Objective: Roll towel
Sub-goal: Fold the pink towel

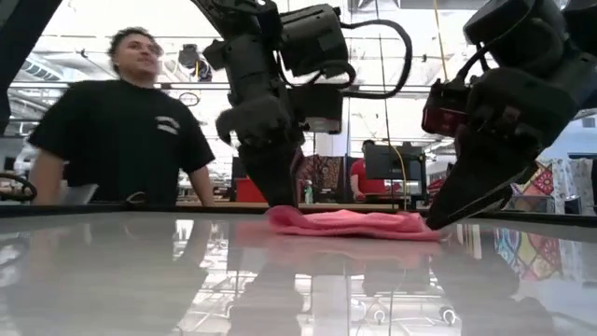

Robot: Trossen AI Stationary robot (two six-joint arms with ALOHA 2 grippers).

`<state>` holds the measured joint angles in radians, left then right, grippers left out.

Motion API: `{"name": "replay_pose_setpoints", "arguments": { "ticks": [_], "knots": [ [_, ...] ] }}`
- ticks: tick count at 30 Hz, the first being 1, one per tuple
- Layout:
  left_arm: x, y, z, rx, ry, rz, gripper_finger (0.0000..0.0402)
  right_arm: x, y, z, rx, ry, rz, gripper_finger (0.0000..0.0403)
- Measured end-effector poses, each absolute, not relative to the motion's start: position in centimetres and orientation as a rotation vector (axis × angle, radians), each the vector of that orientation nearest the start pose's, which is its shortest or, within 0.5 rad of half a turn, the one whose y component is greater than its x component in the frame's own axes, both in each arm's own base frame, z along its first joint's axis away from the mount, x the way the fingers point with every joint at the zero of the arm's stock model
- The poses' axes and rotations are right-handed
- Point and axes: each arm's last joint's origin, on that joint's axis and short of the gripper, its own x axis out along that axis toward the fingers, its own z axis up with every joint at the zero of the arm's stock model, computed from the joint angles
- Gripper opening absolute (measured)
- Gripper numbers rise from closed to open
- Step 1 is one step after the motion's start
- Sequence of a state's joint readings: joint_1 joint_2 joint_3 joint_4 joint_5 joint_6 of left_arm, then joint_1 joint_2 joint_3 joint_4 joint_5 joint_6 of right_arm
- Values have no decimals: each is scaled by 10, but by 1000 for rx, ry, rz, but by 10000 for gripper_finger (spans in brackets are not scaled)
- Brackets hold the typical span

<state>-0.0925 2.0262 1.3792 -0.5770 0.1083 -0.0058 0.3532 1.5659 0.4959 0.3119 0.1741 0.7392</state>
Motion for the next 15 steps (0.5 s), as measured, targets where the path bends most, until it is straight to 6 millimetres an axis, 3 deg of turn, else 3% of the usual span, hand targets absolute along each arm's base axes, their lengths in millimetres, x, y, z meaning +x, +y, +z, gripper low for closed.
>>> {"name": "replay_pose_setpoints", "arguments": {
  "ticks": [5, 15],
  "knots": [
    [396, -46, 175, -83, 1149, -132, 93, 244, 85, 133, 483, 678, -57, 138],
    [387, -76, 208, -167, 1057, -139, 93, 236, 82, 174, 409, 516, 37, 138]
  ]
}}
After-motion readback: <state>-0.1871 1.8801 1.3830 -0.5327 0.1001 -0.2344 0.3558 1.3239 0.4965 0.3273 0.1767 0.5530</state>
